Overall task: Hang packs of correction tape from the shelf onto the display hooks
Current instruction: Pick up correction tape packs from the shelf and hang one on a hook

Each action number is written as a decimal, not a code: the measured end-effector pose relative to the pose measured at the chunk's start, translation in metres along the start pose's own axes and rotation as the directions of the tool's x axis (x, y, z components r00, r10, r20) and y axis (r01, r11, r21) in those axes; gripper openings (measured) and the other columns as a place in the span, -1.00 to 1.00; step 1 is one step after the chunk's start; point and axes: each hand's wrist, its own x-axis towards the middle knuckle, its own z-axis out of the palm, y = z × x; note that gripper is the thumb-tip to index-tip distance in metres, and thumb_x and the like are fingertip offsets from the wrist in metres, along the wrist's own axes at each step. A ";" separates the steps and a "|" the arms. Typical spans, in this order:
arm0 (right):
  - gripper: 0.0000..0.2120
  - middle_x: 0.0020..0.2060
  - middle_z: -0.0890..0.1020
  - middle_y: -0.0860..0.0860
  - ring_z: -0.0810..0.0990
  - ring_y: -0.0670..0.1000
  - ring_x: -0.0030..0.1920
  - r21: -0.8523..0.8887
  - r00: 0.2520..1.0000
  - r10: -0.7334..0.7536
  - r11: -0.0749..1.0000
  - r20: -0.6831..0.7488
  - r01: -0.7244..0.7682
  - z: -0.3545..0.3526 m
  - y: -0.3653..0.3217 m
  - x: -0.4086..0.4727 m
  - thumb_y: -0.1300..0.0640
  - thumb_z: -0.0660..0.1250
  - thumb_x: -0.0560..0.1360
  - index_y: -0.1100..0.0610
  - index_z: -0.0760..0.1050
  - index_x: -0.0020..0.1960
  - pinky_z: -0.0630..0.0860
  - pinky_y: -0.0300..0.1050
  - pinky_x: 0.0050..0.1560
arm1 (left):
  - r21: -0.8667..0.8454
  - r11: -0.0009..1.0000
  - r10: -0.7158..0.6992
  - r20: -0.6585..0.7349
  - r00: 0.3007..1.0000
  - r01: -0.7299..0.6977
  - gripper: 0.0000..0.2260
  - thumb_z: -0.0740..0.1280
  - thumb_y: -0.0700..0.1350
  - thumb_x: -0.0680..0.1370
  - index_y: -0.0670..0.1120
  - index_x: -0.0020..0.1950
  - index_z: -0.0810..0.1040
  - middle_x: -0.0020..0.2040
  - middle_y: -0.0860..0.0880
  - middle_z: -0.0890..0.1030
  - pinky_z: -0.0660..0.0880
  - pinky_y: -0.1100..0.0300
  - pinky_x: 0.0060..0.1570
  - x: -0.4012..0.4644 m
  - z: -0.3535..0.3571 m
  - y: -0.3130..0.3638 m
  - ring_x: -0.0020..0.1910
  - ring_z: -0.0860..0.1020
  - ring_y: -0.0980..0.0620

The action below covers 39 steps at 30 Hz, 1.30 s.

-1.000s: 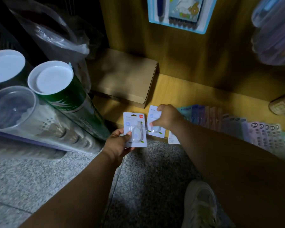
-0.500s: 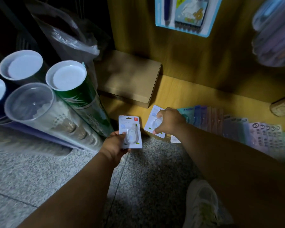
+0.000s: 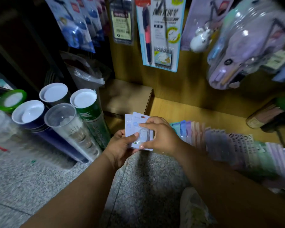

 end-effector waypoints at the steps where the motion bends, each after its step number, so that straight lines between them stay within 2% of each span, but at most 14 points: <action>1: -0.30 0.15 0.41 -0.13 0.35 -0.08 0.26 0.021 0.999 -0.016 1.000 -0.032 0.017 -0.004 -0.004 -0.002 -0.04 0.62 0.17 0.01 0.54 0.28 0.14 -0.49 0.21 | 0.003 1.000 0.028 -0.003 1.000 -0.028 -0.77 0.36 -0.23 0.54 -0.21 0.18 0.49 0.04 -0.19 0.65 0.60 0.12 -0.30 -0.005 0.002 0.005 -0.21 0.66 -0.03; 3: -0.32 0.15 0.39 -0.18 0.33 -0.11 0.24 0.080 0.989 -0.010 0.997 -0.150 0.022 -0.012 -0.013 -0.006 -0.10 0.57 0.20 -0.02 0.52 0.29 0.12 -0.52 0.20 | 0.015 0.997 0.072 -0.002 0.997 -0.072 -0.84 0.34 -0.24 0.55 -0.15 0.12 0.49 -0.01 -0.16 0.65 0.60 0.11 -0.27 -0.015 0.006 0.015 -0.22 0.65 -0.03; 6: -0.37 0.13 0.41 -0.13 0.37 -0.09 0.18 0.266 0.920 0.207 0.957 -0.333 -0.119 -0.022 -0.028 -0.010 -0.08 0.54 0.28 -0.01 0.42 0.29 0.34 -0.25 0.18 | -0.005 0.990 0.141 0.013 0.990 -0.141 -0.73 0.36 -0.24 0.53 -0.16 0.22 0.47 0.09 -0.20 0.65 0.60 0.11 -0.28 -0.028 0.013 0.029 -0.12 0.65 -0.11; 9: -0.58 -0.01 0.56 -0.04 0.54 -0.04 -0.02 0.574 0.881 0.410 0.790 -0.236 -0.214 -0.034 -0.046 -0.015 0.03 0.53 0.35 0.07 0.44 0.10 0.53 -0.19 -0.05 | -0.016 0.977 0.212 0.038 0.976 -0.212 -0.76 0.37 -0.27 0.50 -0.15 0.15 0.49 0.08 -0.22 0.66 0.61 0.10 -0.26 -0.043 0.022 0.042 -0.10 0.66 -0.14; 12: -0.80 -0.13 0.66 0.01 0.65 0.03 -0.10 0.743 0.898 0.398 0.655 -0.188 -0.135 -0.047 -0.061 -0.023 0.16 0.48 0.41 0.13 0.49 -0.06 0.59 -0.18 -0.15 | -0.012 0.953 0.303 0.071 0.950 -0.303 -0.81 0.36 -0.33 0.49 -0.13 0.05 0.50 -0.07 -0.13 0.69 0.62 0.14 -0.33 -0.061 0.033 0.058 -0.23 0.68 -0.02; 14: -0.80 -0.09 0.67 0.08 0.67 0.03 -0.09 0.789 0.908 0.368 0.610 -0.202 -0.073 -0.056 -0.070 -0.024 0.20 0.45 0.44 0.21 0.48 -0.01 0.62 -0.17 -0.14 | -0.005 0.930 0.368 0.087 0.926 -0.369 -0.77 0.38 -0.35 0.46 -0.15 0.08 0.49 -0.05 -0.14 0.68 0.65 0.08 -0.27 -0.072 0.039 0.071 -0.21 0.68 -0.03; 18: -0.86 -0.11 0.64 0.10 0.63 -0.06 -0.19 0.849 0.923 0.299 0.525 -0.240 0.051 -0.080 -0.093 -0.021 0.29 0.37 0.48 0.15 0.42 -0.06 0.52 -0.33 -0.31 | 0.027 0.867 0.493 0.095 0.865 -0.497 -0.73 0.40 -0.38 0.42 -0.16 0.06 0.49 -0.07 -0.13 0.69 0.64 0.05 -0.19 -0.092 0.053 0.104 -0.19 0.67 -0.06; 21: -0.83 -0.15 0.66 0.06 0.65 -0.08 -0.22 0.902 0.927 0.259 0.404 -0.272 0.152 -0.104 -0.112 -0.016 0.34 0.36 0.46 0.16 0.41 -0.05 0.55 -0.27 -0.26 | 0.039 0.819 0.564 0.121 0.817 -0.572 -0.77 0.40 -0.31 0.44 -0.12 0.05 0.50 -0.05 -0.12 0.69 0.65 0.07 -0.22 -0.107 0.063 0.130 -0.14 0.67 -0.09; 23: -0.82 -0.13 0.66 0.06 0.65 -0.02 -0.15 0.915 0.932 0.220 0.353 -0.287 0.198 -0.124 -0.125 -0.014 0.39 0.32 0.46 0.17 0.42 -0.02 0.60 -0.16 -0.12 | 0.052 0.792 0.597 0.143 0.789 -0.609 -0.83 0.37 -0.28 0.50 -0.10 0.05 0.51 -0.04 -0.11 0.68 0.64 0.07 -0.22 -0.116 0.070 0.147 -0.13 0.66 -0.07; 26: -0.75 -0.04 0.65 0.05 0.64 0.01 -0.05 0.886 0.932 0.143 0.385 -0.333 0.258 -0.153 -0.150 -0.011 0.43 0.23 0.50 0.18 0.40 0.11 0.58 -0.06 0.03 | 0.092 0.734 0.655 0.168 0.737 -0.673 -0.84 0.33 -0.25 0.55 -0.09 0.11 0.51 -0.01 -0.08 0.69 0.61 0.13 -0.28 -0.131 0.079 0.169 -0.13 0.68 -0.02; 31: -0.69 -0.11 0.69 0.00 0.68 0.01 -0.10 0.804 0.886 0.022 0.433 -0.463 0.409 -0.200 -0.197 -0.001 0.36 0.35 0.45 0.02 0.39 0.04 0.62 0.00 -0.03 | 0.033 0.705 0.699 0.142 0.701 -0.709 -0.88 0.30 -0.25 0.56 -0.10 0.07 0.52 -0.06 -0.11 0.69 0.51 0.27 -0.46 -0.154 0.084 0.195 -0.22 0.66 -0.08; 33: -0.66 -0.13 0.70 0.00 0.69 0.03 -0.10 0.776 0.872 -0.031 0.442 -0.489 0.451 -0.216 -0.216 0.006 0.34 0.37 0.44 0.01 0.36 0.07 0.62 0.04 -0.01 | 0.020 0.700 0.707 0.121 0.697 -0.714 -0.88 0.31 -0.24 0.56 -0.11 0.08 0.53 -0.06 -0.15 0.68 0.50 0.23 -0.51 -0.160 0.084 0.206 -0.21 0.65 -0.14; 37: -0.61 -0.13 0.69 0.02 0.69 0.02 -0.12 0.683 0.823 -0.150 0.487 -0.548 0.544 -0.250 -0.259 0.021 0.32 0.35 0.49 0.04 0.27 0.17 0.62 0.01 0.00 | 0.009 0.644 0.762 0.080 0.642 -0.765 -0.90 0.30 -0.23 0.56 -0.10 0.05 0.54 -0.06 -0.13 0.68 0.53 0.18 -0.44 -0.170 0.088 0.237 -0.24 0.66 -0.08; 39: -0.61 -0.13 0.68 0.03 0.68 0.00 -0.16 0.629 0.787 -0.189 0.506 -0.587 0.591 -0.265 -0.279 0.031 0.31 0.35 0.49 0.04 0.25 0.16 0.62 -0.03 -0.05 | -0.003 0.607 0.793 0.077 0.605 -0.795 -0.91 0.28 -0.24 0.57 -0.10 0.04 0.54 -0.09 -0.10 0.68 0.60 0.14 -0.33 -0.175 0.092 0.256 -0.23 0.66 -0.05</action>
